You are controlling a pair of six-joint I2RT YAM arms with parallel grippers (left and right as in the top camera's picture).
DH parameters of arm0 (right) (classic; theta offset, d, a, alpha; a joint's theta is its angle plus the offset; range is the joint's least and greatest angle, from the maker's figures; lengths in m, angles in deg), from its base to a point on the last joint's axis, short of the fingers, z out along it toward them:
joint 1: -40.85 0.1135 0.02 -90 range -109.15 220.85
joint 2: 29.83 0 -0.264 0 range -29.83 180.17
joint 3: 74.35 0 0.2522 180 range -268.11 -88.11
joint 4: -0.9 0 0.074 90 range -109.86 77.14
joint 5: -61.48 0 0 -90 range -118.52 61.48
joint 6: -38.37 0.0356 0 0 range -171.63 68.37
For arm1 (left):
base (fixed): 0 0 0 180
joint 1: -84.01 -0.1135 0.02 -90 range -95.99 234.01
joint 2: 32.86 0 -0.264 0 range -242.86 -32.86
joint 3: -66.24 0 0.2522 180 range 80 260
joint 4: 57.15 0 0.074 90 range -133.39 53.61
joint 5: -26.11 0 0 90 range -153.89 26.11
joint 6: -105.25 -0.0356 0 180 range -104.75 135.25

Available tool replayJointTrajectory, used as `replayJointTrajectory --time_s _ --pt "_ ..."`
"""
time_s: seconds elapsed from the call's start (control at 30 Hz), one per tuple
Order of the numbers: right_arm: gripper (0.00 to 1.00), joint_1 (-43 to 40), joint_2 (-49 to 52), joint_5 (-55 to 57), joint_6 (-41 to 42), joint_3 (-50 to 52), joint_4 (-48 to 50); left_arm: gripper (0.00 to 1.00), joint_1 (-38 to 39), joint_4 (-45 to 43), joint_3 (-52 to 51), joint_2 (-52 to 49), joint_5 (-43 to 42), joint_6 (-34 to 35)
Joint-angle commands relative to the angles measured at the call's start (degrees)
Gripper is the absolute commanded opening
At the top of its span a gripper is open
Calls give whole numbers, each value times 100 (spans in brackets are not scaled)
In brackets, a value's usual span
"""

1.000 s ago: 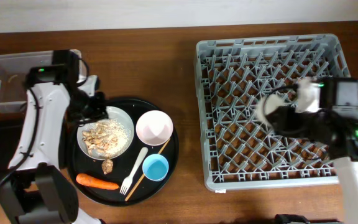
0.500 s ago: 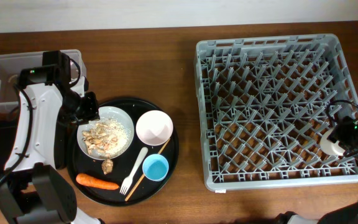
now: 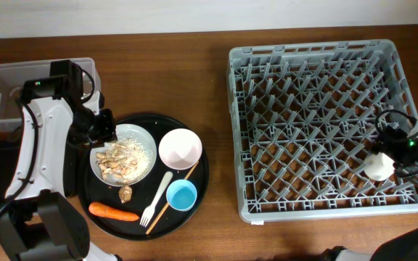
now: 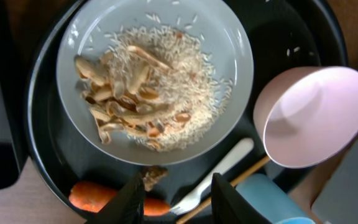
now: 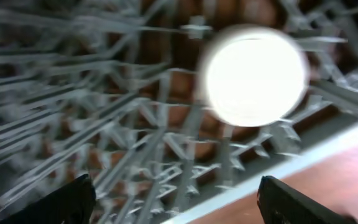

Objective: Sort waste into correct bins and load items into the dishwasher rack
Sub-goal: 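Place the cream cup in the rack's right side with the right gripper, then grasp the blue cup with the left gripper and pass it right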

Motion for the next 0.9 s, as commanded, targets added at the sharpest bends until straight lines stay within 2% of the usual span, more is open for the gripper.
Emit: replayJointTrajectory --time_s 0.0,0.13,0.3,0.43,0.6,0.67,0.7,0.73,0.77,0.8,0.87 --pt "87 385 -568 -1309 -684 -85 -24 36 361 297 46 120 -256 -122" --pt "92 1434 -994 -1211 -824 -83 -146 39 1331 1060 46 120 -251 -162" --pt "93 1617 -988 -785 -822 -81 -223 39 2205 1410 -181 120 -251 24" --pt "93 1617 -988 -782 -822 -81 -221 39 2612 828 -1047 120 -256 212" --pt "93 1617 -988 -780 -822 -81 -219 39 2745 90 -1779 120 -341 240" --pt "93 1617 -988 -780 -822 -81 -219 39 2745 -354 -2223 120 -343 448" --pt "93 1617 -988 -780 -822 -81 -219 30 2745 -509 -2365 120 -343 479" --pt "93 1617 -988 -780 -824 -81 -216 13 2745 -586 -2376 120 -343 479" --pt "93 1617 -988 -780 -824 -81 -205 4 2745 -608 -2339 127 -343 476" --pt "93 1617 -988 -780 -824 -81 -201 0 2743 -584 -2229 129 -341 470" --pt "93 1617 -988 -780 -824 -81 -203 0 2730 -376 -1707 160 -343 337"
